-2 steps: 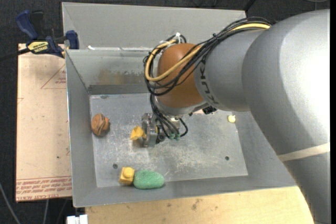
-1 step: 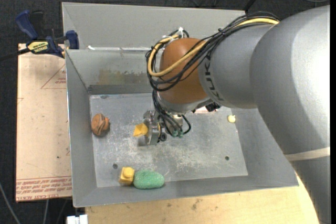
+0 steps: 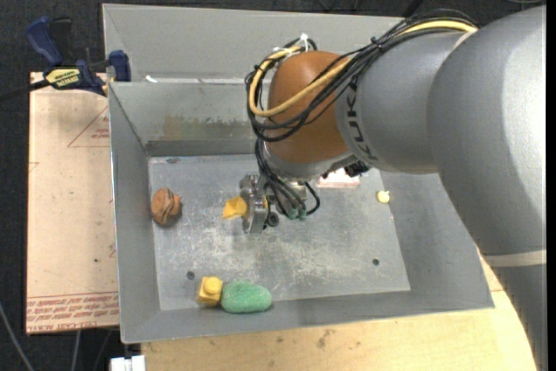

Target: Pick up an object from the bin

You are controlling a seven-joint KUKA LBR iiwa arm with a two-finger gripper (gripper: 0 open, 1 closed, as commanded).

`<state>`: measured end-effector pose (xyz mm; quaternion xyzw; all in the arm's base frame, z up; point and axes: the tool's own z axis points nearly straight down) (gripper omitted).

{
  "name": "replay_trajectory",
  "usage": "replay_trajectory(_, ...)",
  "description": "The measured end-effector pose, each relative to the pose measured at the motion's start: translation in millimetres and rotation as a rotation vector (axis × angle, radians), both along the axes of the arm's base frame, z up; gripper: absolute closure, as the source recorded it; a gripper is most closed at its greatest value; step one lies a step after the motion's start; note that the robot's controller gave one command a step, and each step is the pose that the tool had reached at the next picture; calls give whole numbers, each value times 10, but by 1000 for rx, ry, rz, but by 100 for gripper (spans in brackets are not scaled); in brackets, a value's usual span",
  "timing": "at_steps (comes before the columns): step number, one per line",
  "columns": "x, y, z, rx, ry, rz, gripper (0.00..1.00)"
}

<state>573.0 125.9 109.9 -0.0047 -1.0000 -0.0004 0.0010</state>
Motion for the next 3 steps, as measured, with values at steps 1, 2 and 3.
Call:
replay_trajectory(1,14,3,155,2,-8,0,100)
replay_trajectory(2,3,2,250,0,-3,0,100)
replay_trajectory(3,8,3,384,1,-4,1,100)
